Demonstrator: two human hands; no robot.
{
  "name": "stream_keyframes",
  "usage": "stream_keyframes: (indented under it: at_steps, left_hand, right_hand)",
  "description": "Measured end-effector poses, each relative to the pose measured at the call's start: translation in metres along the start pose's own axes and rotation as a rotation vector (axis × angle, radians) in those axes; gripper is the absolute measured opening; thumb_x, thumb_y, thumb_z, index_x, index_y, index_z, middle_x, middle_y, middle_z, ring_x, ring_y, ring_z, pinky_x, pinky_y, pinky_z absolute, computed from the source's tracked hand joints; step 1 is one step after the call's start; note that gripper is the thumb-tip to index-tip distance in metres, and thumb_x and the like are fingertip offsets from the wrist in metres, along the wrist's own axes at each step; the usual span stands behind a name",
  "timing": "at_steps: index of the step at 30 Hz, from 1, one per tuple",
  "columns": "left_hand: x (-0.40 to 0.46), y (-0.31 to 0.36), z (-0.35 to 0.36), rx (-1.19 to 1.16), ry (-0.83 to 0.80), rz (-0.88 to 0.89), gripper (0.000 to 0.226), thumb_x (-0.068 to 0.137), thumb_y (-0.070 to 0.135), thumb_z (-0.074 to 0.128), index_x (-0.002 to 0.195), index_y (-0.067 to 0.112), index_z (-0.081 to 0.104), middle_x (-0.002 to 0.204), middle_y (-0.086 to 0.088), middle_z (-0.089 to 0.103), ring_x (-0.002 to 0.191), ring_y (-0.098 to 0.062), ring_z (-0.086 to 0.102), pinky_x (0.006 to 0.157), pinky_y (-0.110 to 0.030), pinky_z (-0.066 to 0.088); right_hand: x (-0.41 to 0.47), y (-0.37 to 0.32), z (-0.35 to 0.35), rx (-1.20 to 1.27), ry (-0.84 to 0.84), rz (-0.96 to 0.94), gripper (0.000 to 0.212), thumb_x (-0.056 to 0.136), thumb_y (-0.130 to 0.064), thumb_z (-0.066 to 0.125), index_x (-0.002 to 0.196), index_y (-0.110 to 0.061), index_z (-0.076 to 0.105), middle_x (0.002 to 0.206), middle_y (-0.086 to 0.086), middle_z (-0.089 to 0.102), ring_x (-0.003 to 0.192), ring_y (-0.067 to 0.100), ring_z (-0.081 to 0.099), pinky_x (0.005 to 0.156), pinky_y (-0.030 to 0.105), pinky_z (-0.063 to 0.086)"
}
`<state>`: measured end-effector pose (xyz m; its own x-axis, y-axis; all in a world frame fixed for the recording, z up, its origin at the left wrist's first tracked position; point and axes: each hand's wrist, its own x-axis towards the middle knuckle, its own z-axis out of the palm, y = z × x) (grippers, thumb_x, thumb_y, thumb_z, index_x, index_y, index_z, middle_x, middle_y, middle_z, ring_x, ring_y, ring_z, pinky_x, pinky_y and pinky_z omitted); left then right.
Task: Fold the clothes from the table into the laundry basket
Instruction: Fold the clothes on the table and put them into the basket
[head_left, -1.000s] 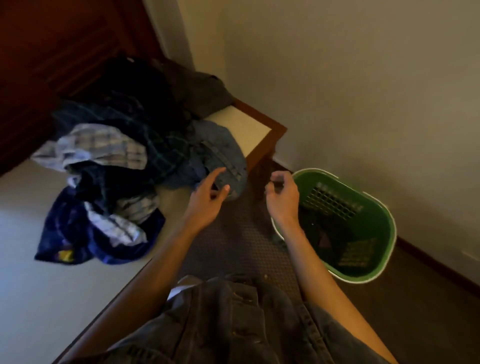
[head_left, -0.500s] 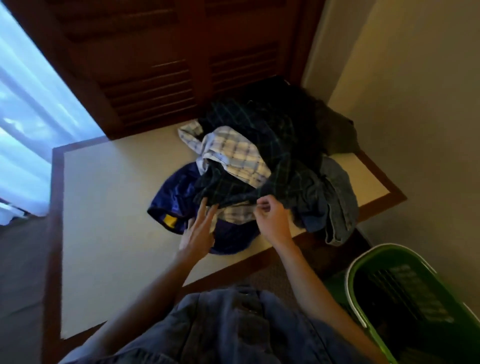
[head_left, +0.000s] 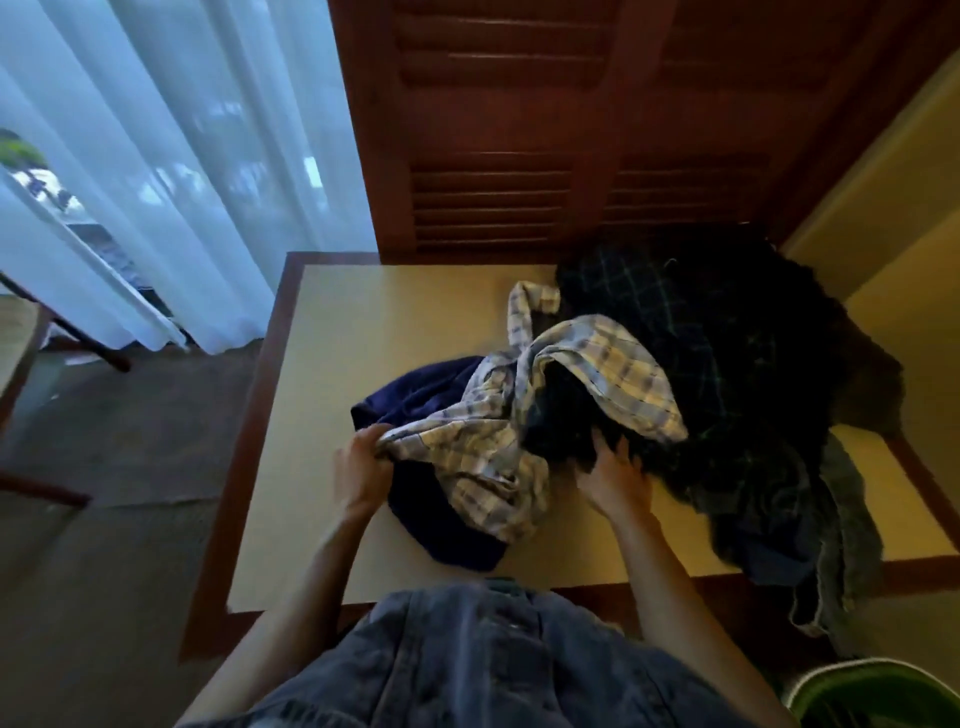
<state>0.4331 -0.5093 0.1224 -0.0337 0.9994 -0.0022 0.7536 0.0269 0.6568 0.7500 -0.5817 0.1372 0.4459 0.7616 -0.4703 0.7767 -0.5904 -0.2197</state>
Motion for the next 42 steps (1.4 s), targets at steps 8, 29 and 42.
stream_keyframes:
  at_steps: [8,29,42]
  left_hand:
    - [0.019,0.005,-0.025,0.087,-0.25,-0.086,0.071,0.068,0.055,0.071,0.134,0.036,0.055,0.138,0.006,0.056,0.131,-0.028,0.046,0.11,-0.051,0.035]
    - [-0.032,0.128,0.066,-0.047,-0.732,0.412,0.045,0.102,0.043,0.033,0.132,0.017,0.054,0.14,-0.007,0.055,0.129,-0.028,0.051,0.104,-0.042,0.042]
    - [-0.002,-0.025,0.03,0.495,-0.419,0.162,0.067,0.089,0.065,0.049,0.15,0.041,0.034,0.164,-0.006,0.021,0.15,-0.033,0.016,0.114,-0.064,0.019]
  right_hand:
    - [-0.028,-0.089,-0.008,0.227,0.101,-0.309,0.055,0.088,-0.058,0.061,0.129,-0.021,0.054,0.123,0.005,0.063,0.113,0.028,0.061,0.091,0.042,0.053]
    - [-0.056,0.008,-0.078,0.872,0.04,-0.162,0.038,0.078,-0.04,0.081,0.106,-0.017,0.072,0.107,-0.001,0.07,0.109,0.017,0.065,0.087,0.035,0.054]
    - [-0.033,-0.025,0.072,-0.249,0.021,-0.367,0.06,0.096,-0.064,0.037,0.15,-0.038,0.035,0.157,0.006,0.033,0.145,0.032,0.026,0.111,0.06,0.017]
